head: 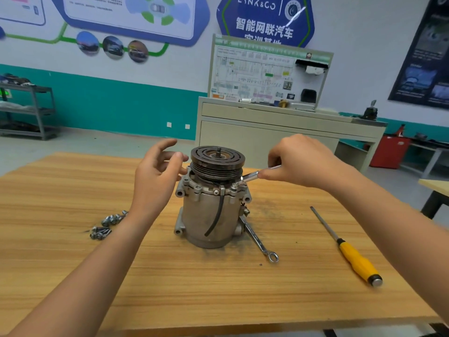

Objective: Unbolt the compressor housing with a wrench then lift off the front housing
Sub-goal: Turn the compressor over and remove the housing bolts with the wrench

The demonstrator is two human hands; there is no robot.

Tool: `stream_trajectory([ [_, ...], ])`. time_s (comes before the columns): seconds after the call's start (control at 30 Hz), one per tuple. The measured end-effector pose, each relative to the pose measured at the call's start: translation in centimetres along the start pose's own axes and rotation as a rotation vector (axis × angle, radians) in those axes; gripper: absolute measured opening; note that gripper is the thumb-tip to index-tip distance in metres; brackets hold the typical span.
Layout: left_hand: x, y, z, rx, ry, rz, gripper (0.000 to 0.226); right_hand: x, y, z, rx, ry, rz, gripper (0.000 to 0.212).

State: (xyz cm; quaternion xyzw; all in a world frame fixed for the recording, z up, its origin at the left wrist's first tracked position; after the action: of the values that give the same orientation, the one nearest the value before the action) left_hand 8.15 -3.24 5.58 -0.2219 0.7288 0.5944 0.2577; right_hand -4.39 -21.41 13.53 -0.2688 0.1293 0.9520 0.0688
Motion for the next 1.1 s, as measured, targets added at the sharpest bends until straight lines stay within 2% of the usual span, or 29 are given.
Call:
stream_trajectory([
  [0.17, -0.1, 0.0, -0.1, 0.036, -0.004, 0.011, 0.019, -0.5, -0.6, 0.7, 0.064, -0.072, 0.084, 0.037],
  [0.27, -0.2, 0.6, -0.5, 0.064, -0.006, 0.02, 0.016, -1.2, -2.7, 0.6, 0.241, -0.168, 0.263, 0.028],
  [0.37, -0.7, 1.9, -1.1, 0.094, -0.025, 0.0, 0.02, -1.0, -5.4, -1.0, 0.369, -0.284, 0.45, 0.011],
  [0.4, -1.0, 2.5, -1.2, 0.101, -0.028, -0.014, 0.021, -0.9, -5.8, -1.3, 0.4, -0.302, 0.478, 0.013],
  [0.47, -1.5, 3.3, -1.3, 0.114, -0.04, -0.039, 0.023, -1.1, -5.7, -1.2, 0.448, -0.274, 0.496, 0.022],
  [0.53, -1.8, 3.6, -1.2, 0.116, -0.047, -0.04, 0.024, -1.4, -4.8, -0.3, 0.472, -0.209, 0.488, 0.018],
  [0.6, -1.8, 3.5, -1.4, 0.102, -0.066, -0.032, 0.023, -1.9, -3.8, 0.6, 0.462, -0.159, 0.459, 0.024],
  [0.67, -1.6, 3.5, -2.4, 0.04, -0.167, -0.043, 0.019, -2.3, -3.2, 1.7, 0.436, -0.132, 0.421, 0.03],
  [0.8, 0.1, 4.2, -7.3, -0.22, -0.661, -0.12, 0.024, -3.6, -2.5, 4.2, 0.335, -0.047, 0.362, 0.03],
  [0.87, 0.7, 5.2, -9.2, -0.221, -0.784, -0.118, 0.011, -4.2, -2.7, 4.9, 0.32, 0.03, 0.36, 0.03],
  [0.9, 0.6, 5.7, -9.8, -0.209, -0.797, -0.114, 0.007, -4.4, -2.8, 5.2, 0.332, 0.082, 0.359, 0.033],
  [0.93, 0.3, 6.0, -10.2, -0.206, -0.789, -0.117, 0.012, -4.6, -2.6, 5.5, 0.344, 0.144, 0.338, 0.037],
  [1.0, -0.3, 6.1, -10.3, -0.224, -0.757, -0.119, 0.021, -5.0, -1.4, 5.9, 0.262, 0.256, 0.184, 0.051],
  [1.1, -0.8, 5.2, -9.9, -0.252, -0.685, -0.078, 0.022, -4.6, 0.9, 5.5, -0.23, 0.334, -0.221, 0.055],
])
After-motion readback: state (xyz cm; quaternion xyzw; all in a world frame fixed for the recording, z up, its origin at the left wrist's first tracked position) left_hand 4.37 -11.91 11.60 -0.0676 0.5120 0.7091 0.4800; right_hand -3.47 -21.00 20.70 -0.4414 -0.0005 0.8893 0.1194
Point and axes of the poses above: each hand's wrist, its own x-axis away from the middle knuckle, its own z-axis out of the back of the hand, y = z × x, the point moved 6 cm from there along -x, towards the middle knuckle, and after that the axes turned 9 degrees about y, right-handed, at the moved point
